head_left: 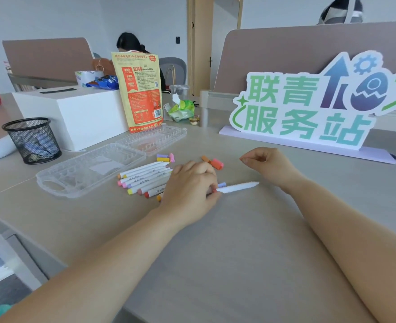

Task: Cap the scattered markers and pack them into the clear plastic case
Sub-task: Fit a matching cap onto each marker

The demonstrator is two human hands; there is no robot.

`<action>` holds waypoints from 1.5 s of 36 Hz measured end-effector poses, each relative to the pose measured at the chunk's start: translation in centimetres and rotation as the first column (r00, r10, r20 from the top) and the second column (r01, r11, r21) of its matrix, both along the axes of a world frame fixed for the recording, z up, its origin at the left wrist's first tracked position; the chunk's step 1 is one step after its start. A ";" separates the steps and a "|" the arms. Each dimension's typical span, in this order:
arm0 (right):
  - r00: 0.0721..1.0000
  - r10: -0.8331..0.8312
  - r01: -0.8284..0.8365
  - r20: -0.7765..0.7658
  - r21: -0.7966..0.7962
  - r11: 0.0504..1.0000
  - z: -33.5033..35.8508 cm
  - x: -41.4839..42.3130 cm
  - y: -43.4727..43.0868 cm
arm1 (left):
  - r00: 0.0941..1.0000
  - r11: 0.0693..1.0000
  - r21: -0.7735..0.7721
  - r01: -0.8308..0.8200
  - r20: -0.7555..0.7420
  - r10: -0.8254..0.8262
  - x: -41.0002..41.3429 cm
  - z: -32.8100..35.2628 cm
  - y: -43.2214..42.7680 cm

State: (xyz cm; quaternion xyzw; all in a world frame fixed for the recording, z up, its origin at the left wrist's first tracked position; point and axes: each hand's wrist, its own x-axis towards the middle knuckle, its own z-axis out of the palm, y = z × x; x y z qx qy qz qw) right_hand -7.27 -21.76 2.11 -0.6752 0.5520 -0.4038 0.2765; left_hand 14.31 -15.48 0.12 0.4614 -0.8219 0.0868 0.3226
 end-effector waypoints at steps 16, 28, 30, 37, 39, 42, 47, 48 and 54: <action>0.833 -0.034 -0.061 -0.552 -0.154 0.986 -1.2 5.1 -1.3 | 0.776 0.968 0.221 -0.121 -0.587 0.231 7.9 0.1 -0.1; 0.827 -0.156 -0.019 -0.541 -0.304 0.952 -1.1 4.2 -0.6 | 0.794 0.965 0.241 -0.106 -0.564 0.228 8.0 -0.2 -0.2; 0.837 -0.143 -0.010 -0.528 -0.277 0.961 -1.2 4.2 -0.4 | 0.795 0.966 0.240 -0.102 -0.564 0.224 7.9 0.0 0.0; 0.850 -0.068 -0.023 -0.522 -0.165 0.986 -0.9 4.2 0.0 | 0.785 0.973 0.215 -0.080 -0.589 0.195 7.8 0.4 0.6; 0.819 -0.064 -0.036 -0.570 -0.162 0.986 -0.8 4.1 0.1 | 0.778 0.975 0.208 -0.077 -0.599 0.189 7.8 0.5 0.7; 0.820 -0.071 -0.045 -0.568 -0.188 0.981 -0.9 3.9 0.1 | 0.773 0.978 0.196 -0.073 -0.609 0.179 7.8 0.6 0.8; 0.868 -0.050 -0.025 -0.494 -0.145 0.989 -0.6 4.2 0.6 | 0.771 0.983 0.174 -0.063 -0.617 0.159 7.8 0.7 1.0; 0.876 -0.049 -0.026 -0.479 -0.150 0.988 -0.6 4.3 0.7 | 0.769 0.983 0.172 -0.060 -0.620 0.156 7.8 0.7 1.0; 0.942 -0.025 -0.062 -0.334 -0.249 0.966 -0.6 4.8 1.1 | 0.743 0.987 0.161 -0.017 -0.659 0.120 7.6 1.0 1.3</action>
